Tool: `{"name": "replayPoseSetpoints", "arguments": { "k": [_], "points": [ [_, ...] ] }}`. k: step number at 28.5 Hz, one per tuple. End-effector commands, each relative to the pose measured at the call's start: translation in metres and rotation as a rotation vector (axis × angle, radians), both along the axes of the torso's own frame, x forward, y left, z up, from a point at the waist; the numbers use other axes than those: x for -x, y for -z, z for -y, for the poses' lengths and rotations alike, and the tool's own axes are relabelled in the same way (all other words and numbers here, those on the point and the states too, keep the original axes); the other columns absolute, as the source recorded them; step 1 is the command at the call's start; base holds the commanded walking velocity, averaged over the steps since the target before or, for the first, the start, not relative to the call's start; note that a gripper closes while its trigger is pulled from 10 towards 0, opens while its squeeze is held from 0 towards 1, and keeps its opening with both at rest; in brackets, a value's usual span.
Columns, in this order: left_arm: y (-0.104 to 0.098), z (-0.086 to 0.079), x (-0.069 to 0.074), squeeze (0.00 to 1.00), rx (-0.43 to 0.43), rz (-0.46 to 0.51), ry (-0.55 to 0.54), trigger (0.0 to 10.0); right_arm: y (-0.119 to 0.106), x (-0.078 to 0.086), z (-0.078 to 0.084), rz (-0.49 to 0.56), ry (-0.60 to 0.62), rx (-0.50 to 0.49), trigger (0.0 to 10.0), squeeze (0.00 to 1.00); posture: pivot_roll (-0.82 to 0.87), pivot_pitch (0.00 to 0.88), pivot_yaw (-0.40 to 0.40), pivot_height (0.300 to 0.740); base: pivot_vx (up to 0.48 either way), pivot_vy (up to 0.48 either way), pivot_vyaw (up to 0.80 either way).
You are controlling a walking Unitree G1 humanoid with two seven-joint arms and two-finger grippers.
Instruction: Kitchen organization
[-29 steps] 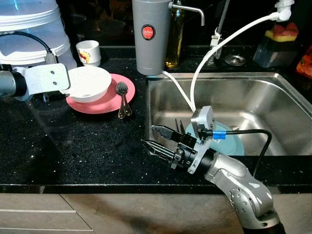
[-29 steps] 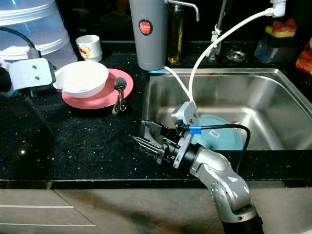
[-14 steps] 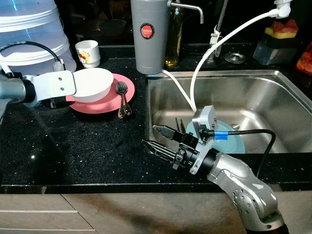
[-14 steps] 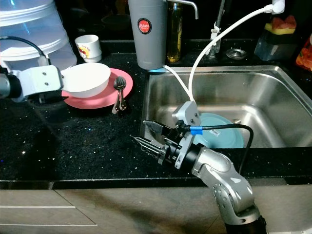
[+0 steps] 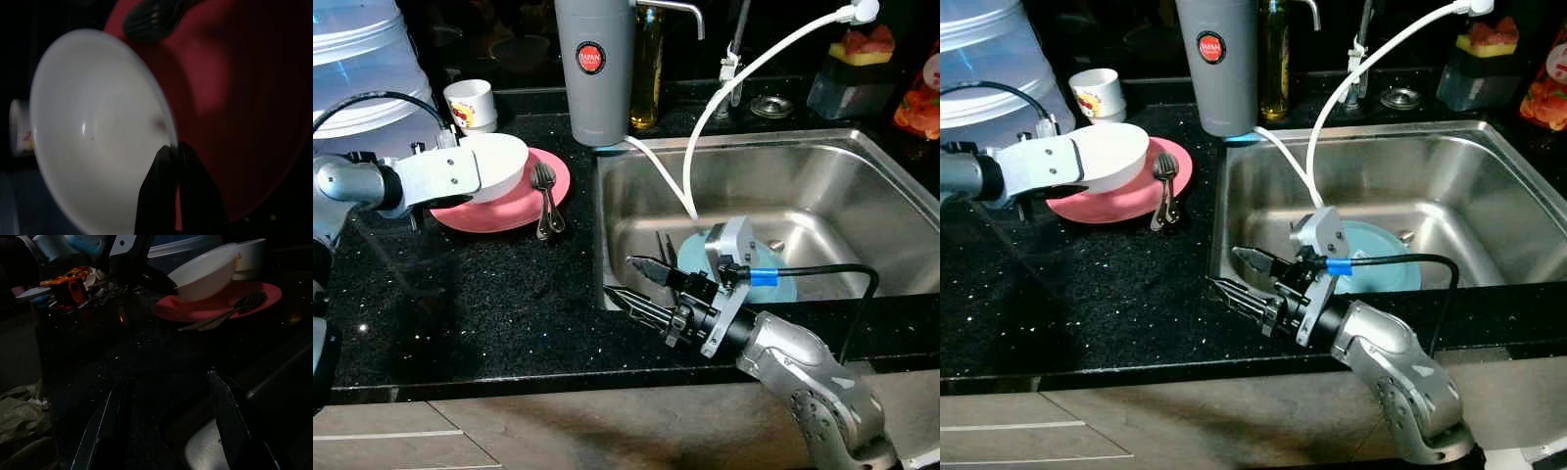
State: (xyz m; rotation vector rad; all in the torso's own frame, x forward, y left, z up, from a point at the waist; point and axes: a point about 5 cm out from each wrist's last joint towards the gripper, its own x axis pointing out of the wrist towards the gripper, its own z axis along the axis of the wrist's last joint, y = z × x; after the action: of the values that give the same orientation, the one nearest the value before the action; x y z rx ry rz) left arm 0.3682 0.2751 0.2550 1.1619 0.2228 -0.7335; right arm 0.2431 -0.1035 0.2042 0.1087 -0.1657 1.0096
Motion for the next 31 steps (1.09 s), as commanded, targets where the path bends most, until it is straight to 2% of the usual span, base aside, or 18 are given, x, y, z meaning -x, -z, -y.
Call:
{"name": "replayPoseSetpoints", "arguments": {
  "k": [1, 4, 6, 7, 9, 10, 12, 15, 18, 19, 21, 22, 23, 24, 25, 26, 29, 31],
  "points": [
    [0.0, 0.001, -0.001, 0.0, -0.017, -0.002, 0.002, 0.0, -0.001, 0.003, 0.0, -0.005, -0.006, -0.002, 10.0, 0.0, -0.03, 0.066, 0.067, 0.74, 0.0, 0.0, 0.0],
    [-0.003, 0.001, -0.002, 0.0, -0.016, 0.018, -0.004, 0.0, -0.001, 0.002, -0.001, -0.008, -0.003, -0.003, 10.0, 0.0, -0.02, 0.058, 0.069, 0.74, 0.0, 0.0, 0.0],
    [-0.015, 0.001, -0.004, 0.0, 0.001, 0.078, -0.008, 0.0, 0.0, 0.0, -0.002, -0.01, 0.002, -0.014, 10.0, 0.0, -0.02, 0.048, 0.074, 0.74, 0.0, 0.0, 0.0],
    [-0.015, 0.001, -0.004, 0.0, 0.001, 0.078, -0.008, 0.0, 0.0, 0.0, -0.002, -0.01, 0.002, -0.014, 10.0, 0.0, -0.02, 0.048, 0.074, 0.74, 0.0, 0.0, 0.0],
    [-0.034, 0.005, -0.006, 0.0, 0.058, 0.149, 0.002, 0.0, 0.0, -0.001, -0.002, -0.014, 0.011, -0.033, 10.0, 0.0, -0.01, 0.04, 0.08, 0.74, 0.0, 0.0, 0.0],
    [-0.034, 0.005, -0.006, 0.0, 0.058, 0.149, 0.002, 0.0, 0.0, -0.001, -0.002, -0.014, 0.011, -0.033, 10.0, 0.0, -0.01, 0.04, 0.08, 0.74, 0.0, 0.0, 0.0],
    [-0.052, 0.009, -0.006, 0.0, 0.121, 0.213, 0.018, 0.0, 0.0, -0.003, -0.002, -0.016, 0.025, -0.046, 10.0, 0.0, -0.01, 0.038, 0.081, 0.74, 0.0, 0.0, 0.0],
    [-0.091, 0.022, -0.003, 0.0, 0.284, 0.328, 0.092, 0.0, 0.0, -0.007, 0.0, -0.033, 0.064, -0.075, 10.0, 0.0, 0.0, 0.03, 0.083, 0.74, 0.0, 0.0, 0.0],
    [-0.116, 0.038, 0.003, 0.0, 0.417, 0.366, 0.192, 0.0, 0.001, -0.012, 0.002, -0.062, 0.098, -0.086, 10.0, 0.0, 0.01, 0.024, 0.082, 0.74, 0.0, 0.0, 0.0],
    [-0.116, 0.038, 0.003, 0.0, 0.417, 0.366, 0.192, 0.0, 0.001, -0.012, 0.002, -0.062, 0.098, -0.086, 10.0, 0.0, 0.01, 0.024, 0.082, 0.74, 0.0, 0.0, 0.0],
    [-0.123, 0.051, 0.009, 0.0, 0.498, 0.348, 0.269, 0.0, 0.002, -0.014, 0.003, -0.085, 0.107, -0.102, 10.0, 0.0, 0.01, 0.018, 0.085, 0.74, 0.0, 0.0, -0.4],
    [-0.123, 0.051, 0.009, 0.0, 0.498, 0.348, 0.269, 0.0, 0.002, -0.014, 0.003, -0.085, 0.107, -0.102, 10.0, 0.0, 0.01, 0.018, 0.085, 0.74, 0.0, 0.0, -0.8],
    [-0.123, 0.062, 0.014, 0.0, 0.555, 0.318, 0.327, 0.0, 0.001, -0.016, 0.004, -0.089, 0.116, -0.121, 10.0, 0.0, 0.01, 0.016, 0.086, 0.74, 0.0, 0.0, -0.8],
    [-0.123, 0.062, 0.014, 0.0, 0.555, 0.318, 0.327, 0.0, 0.001, -0.016, 0.004, -0.089, 0.116, -0.121, 10.0, 0.0, 0.01, 0.016, 0.086, 0.74, 0.0, 0.0, -0.8],
    [-0.119, 0.074, 0.02, 0.0, 0.606, 0.274, 0.385, 0.0, 0.0, -0.018, 0.006, -0.089, 0.132, -0.144, 10.0, 0.0, 0.01, 0.013, 0.088, 0.74, 0.0, 0.0, -0.8],
    [-0.107, 0.09, 0.03, 0.0, 0.659, 0.196, 0.454, 0.0, -0.003, -0.021, 0.009, -0.082, 0.158, -0.175, 10.0, 0.0, 0.01, 0.011, 0.092, 0.74, 0.0, 0.0, -0.8],
    [-0.1, 0.094, 0.032, 0.0, 0.676, 0.17, 0.465, 0.0, -0.004, -0.022, 0.01, -0.079, 0.168, -0.182, 10.0, 0.0, 0.01, 0.008, 0.093, 0.74, 0.0, 0.0, -0.8],
    [-0.089, 0.1, 0.034, 0.0, 0.712, 0.13, 0.463, 0.0, -0.004, -0.023, 0.012, -0.073, 0.187, -0.189, 10.0, 0.0, 0.02, 0.004, 0.095, 0.74, 0.0, 0.0, -0.8]
  ]
}}
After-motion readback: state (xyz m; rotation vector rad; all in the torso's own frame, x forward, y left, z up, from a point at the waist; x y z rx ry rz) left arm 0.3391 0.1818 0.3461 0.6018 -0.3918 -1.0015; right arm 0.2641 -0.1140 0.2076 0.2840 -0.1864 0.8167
